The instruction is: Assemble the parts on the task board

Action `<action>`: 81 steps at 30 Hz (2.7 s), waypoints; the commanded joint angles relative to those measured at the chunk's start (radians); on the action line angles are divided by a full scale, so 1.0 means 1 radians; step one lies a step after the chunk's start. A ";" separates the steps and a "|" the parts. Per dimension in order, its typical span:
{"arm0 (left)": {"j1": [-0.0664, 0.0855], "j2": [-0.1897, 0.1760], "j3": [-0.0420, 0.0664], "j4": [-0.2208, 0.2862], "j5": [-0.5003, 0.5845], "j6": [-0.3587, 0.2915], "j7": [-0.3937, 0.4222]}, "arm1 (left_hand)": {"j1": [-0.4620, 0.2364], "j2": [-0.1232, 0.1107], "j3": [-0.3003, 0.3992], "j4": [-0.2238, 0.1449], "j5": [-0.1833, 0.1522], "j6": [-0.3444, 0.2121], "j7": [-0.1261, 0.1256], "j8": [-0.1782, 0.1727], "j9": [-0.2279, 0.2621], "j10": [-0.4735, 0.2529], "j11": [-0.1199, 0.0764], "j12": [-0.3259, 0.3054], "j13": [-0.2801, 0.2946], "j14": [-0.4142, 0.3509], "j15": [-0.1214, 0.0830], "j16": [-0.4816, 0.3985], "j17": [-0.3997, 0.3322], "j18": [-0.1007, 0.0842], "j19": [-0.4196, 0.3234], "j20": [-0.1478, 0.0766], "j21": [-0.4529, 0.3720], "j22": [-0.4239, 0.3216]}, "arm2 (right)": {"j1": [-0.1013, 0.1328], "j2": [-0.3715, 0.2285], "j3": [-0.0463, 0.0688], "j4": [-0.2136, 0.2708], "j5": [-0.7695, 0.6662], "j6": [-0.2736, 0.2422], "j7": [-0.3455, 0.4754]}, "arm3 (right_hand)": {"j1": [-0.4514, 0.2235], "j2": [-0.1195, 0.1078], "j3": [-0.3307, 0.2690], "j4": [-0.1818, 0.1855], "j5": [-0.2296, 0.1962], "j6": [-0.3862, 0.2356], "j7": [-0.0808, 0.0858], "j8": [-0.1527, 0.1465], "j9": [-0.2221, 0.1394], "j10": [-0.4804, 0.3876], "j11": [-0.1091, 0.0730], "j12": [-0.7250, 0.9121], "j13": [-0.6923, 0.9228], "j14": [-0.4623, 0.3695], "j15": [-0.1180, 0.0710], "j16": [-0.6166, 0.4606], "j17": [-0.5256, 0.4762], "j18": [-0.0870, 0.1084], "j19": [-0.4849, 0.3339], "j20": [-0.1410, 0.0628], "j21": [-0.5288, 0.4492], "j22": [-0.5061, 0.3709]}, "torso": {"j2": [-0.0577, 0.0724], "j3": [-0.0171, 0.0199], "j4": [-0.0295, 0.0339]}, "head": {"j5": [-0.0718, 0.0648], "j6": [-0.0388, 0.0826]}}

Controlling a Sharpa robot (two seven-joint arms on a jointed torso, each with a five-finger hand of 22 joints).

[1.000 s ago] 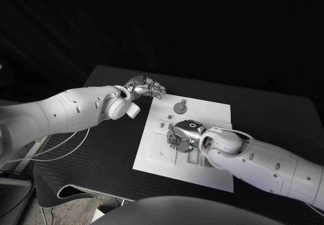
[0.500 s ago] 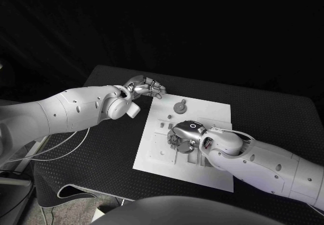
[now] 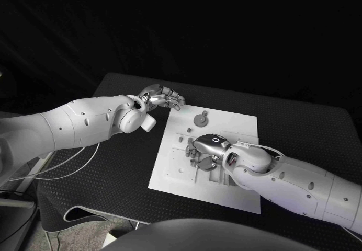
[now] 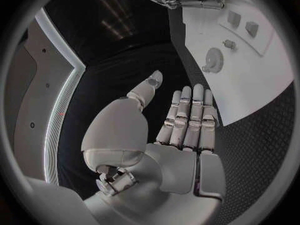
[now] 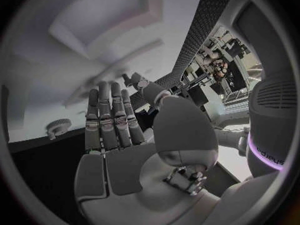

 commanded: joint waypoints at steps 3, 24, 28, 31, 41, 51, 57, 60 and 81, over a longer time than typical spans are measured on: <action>0.001 0.000 0.001 0.002 0.006 0.015 0.004 | 0.001 0.009 -0.007 -0.001 -0.004 -0.005 0.004 -0.002 -0.001 -0.009 0.002 -0.006 -0.001 0.000 0.005 -0.006 0.002 -0.007 -0.001 0.004 0.002 -0.003 | -0.008 -0.005 -0.006 -0.005 0.023 -0.009 0.003 | -0.002 -0.019 -0.009 0.000 -0.001 -0.023 0.010 -0.011 -0.006 -0.030 0.009 0.002 -0.004 -0.022 0.012 -0.020 -0.011 -0.017 -0.032 0.003 -0.003 0.021 | 0.000 -0.0002 0.0007 | -0.001 0.000; 0.001 -0.006 0.000 -0.001 0.006 0.019 -0.005 | -0.001 0.008 -0.010 -0.001 -0.004 -0.005 0.004 -0.002 -0.001 -0.013 0.003 -0.008 -0.003 -0.002 0.007 -0.010 0.005 -0.007 -0.004 0.006 0.003 -0.007 | 0.030 -0.118 0.011 0.104 0.235 -0.116 0.109 | -0.019 -0.034 -0.012 0.005 -0.001 -0.028 0.012 -0.010 -0.009 -0.023 0.006 0.012 -0.004 -0.015 0.012 -0.018 0.002 -0.020 -0.035 0.002 0.007 0.025 | 0.000 0.0000 -0.0015 | -0.015 0.012; 0.001 -0.006 0.000 -0.003 0.006 0.020 -0.004 | -0.004 0.009 -0.011 0.000 -0.004 -0.005 0.004 -0.001 -0.001 -0.014 0.004 -0.008 -0.003 -0.003 0.007 -0.011 0.006 -0.007 -0.005 0.006 0.003 -0.009 | 0.065 -0.152 0.026 0.134 0.304 -0.133 0.139 | -0.021 -0.032 -0.011 0.005 -0.001 -0.033 0.014 -0.012 -0.010 -0.024 0.006 0.012 -0.004 -0.017 0.013 -0.020 0.003 -0.021 -0.037 0.002 0.006 0.025 | 0.000 0.0004 -0.0039 | -0.020 0.021; 0.001 -0.007 0.000 -0.006 0.006 0.021 -0.004 | -0.006 0.010 -0.012 0.000 -0.004 -0.005 0.004 -0.001 -0.001 -0.013 0.004 -0.008 -0.003 -0.002 0.007 -0.012 0.007 -0.007 -0.004 0.006 0.003 -0.010 | 0.085 -0.186 0.052 0.161 0.315 -0.130 0.134 | -0.022 -0.028 -0.009 0.005 -0.001 -0.035 0.015 -0.013 -0.011 -0.020 0.005 0.015 -0.003 -0.014 0.012 -0.019 0.005 -0.021 -0.036 0.001 0.008 0.025 | 0.000 0.0004 -0.0039 | -0.026 0.025; 0.001 -0.008 0.000 -0.010 0.006 0.025 -0.001 | -0.008 0.012 -0.013 0.000 -0.004 -0.004 0.004 -0.001 -0.001 -0.010 0.003 -0.006 -0.002 -0.001 0.007 -0.013 0.009 -0.007 -0.004 0.006 0.004 -0.011 | 0.126 -0.273 0.092 0.163 0.189 -0.025 0.060 | -0.034 -0.026 -0.009 0.006 -0.001 -0.022 0.011 -0.001 -0.007 0.017 -0.014 0.035 0.007 0.017 -0.003 -0.006 0.020 -0.020 -0.026 -0.001 0.016 0.025 | 0.000 0.0010 0.0000 | -0.045 0.037; 0.001 -0.012 0.000 -0.010 0.006 0.025 0.005 | -0.009 0.013 -0.014 0.000 -0.004 -0.007 0.004 -0.002 -0.002 -0.009 0.002 -0.006 -0.002 -0.002 0.007 -0.015 0.011 -0.007 -0.004 0.006 0.004 -0.013 | 0.123 -0.300 0.088 0.152 0.061 0.038 0.025 | -0.058 -0.060 -0.003 0.017 -0.001 -0.034 0.010 -0.003 -0.009 -0.012 -0.002 0.015 -0.002 -0.005 0.008 -0.026 0.020 -0.036 -0.074 0.002 0.000 0.024 | 0.002 0.0043 -0.0038 | -0.053 0.044; 0.001 -0.012 0.000 -0.008 0.006 0.027 0.007 | -0.009 0.013 -0.014 0.000 -0.004 -0.007 0.005 -0.002 -0.002 -0.009 0.002 -0.005 -0.002 -0.003 0.007 -0.016 0.011 -0.007 -0.005 0.006 0.004 -0.014 | 0.106 -0.314 0.070 0.143 -0.005 0.067 -0.019 | -0.067 -0.100 0.015 0.049 -0.001 -0.039 -0.003 0.000 -0.009 -0.069 0.024 0.003 -0.020 -0.052 0.030 -0.053 0.022 -0.056 -0.131 0.004 -0.001 0.025 | 0.000 0.0001 -0.0002 | -0.064 0.043; 0.001 -0.011 0.000 -0.009 0.006 0.028 0.007 | -0.009 0.013 -0.014 0.000 -0.004 -0.007 0.005 -0.002 -0.002 -0.009 0.002 -0.005 -0.002 -0.003 0.007 -0.016 0.012 -0.007 -0.005 0.006 0.004 -0.014 | 0.098 -0.309 0.067 0.132 -0.021 0.062 -0.028 | -0.065 -0.103 0.018 0.053 -0.001 -0.042 -0.006 0.000 -0.010 -0.072 0.024 0.004 -0.020 -0.053 0.031 -0.054 0.024 -0.057 -0.135 0.003 0.001 0.025 | 0.001 0.0010 -0.0009 | -0.065 0.044; 0.000 -0.008 0.000 -0.015 0.006 0.034 0.008 | -0.011 0.015 -0.015 0.000 -0.004 -0.007 0.005 -0.002 -0.003 -0.009 0.002 -0.006 -0.003 -0.003 0.008 -0.018 0.013 -0.007 -0.006 0.007 0.004 -0.016 | 0.060 -0.247 0.045 0.061 -0.035 0.054 -0.027 | -0.049 -0.052 0.020 0.032 -0.001 0.006 -0.009 0.036 0.004 0.020 -0.020 0.057 0.009 0.028 -0.008 -0.014 0.058 -0.038 -0.058 -0.012 0.046 0.025 | 0.000 0.0002 0.0042 | -0.060 0.030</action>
